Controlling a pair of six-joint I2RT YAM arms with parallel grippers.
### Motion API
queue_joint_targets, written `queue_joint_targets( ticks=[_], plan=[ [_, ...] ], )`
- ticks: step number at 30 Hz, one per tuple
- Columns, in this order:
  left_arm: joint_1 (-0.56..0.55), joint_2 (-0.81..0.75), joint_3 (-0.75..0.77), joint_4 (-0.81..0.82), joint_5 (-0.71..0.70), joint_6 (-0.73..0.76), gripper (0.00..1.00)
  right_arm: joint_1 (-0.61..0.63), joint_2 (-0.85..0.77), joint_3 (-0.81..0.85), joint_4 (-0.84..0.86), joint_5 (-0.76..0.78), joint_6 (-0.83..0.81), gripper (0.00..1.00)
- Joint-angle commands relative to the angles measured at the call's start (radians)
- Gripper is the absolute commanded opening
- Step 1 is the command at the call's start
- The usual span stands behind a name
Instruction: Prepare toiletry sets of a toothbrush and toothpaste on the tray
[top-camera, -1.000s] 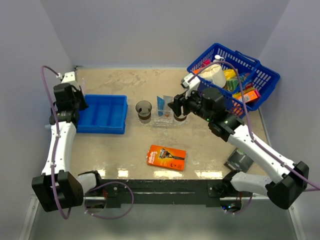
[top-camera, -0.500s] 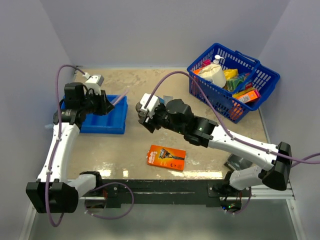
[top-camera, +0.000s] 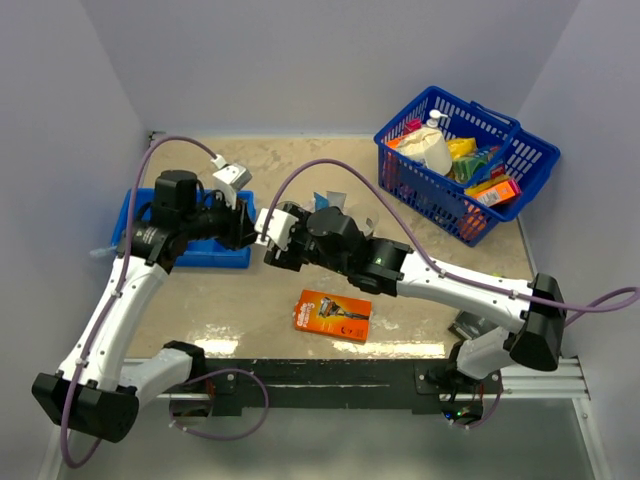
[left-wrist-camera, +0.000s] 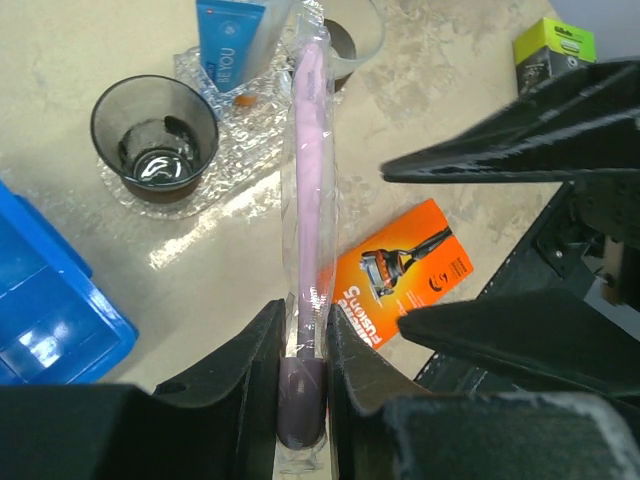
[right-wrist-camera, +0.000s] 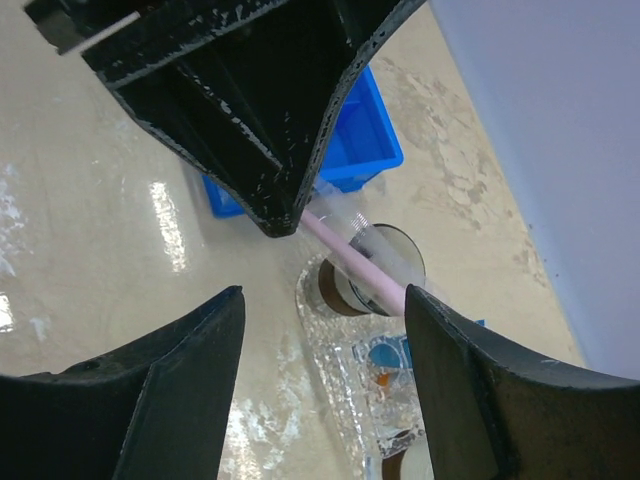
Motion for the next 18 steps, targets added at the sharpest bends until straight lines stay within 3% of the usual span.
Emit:
queue_joint_targets(
  ticks=[1,13,18],
  plan=[
    [-0.039,-0.033,0.043,-0.014,0.049,0.021,0.20,0.008,-0.004,0.028,0.011,0.070,-0.089,0.68],
    [-0.090,-0.028,0.038,-0.014,0.051,0.035,0.21,0.008,0.060,0.054,-0.049,0.136,-0.166,0.67],
    [-0.093,-0.028,0.040,-0.011,0.065,0.035,0.21,0.010,0.063,0.040,-0.024,0.132,-0.157,0.61]
  ],
)
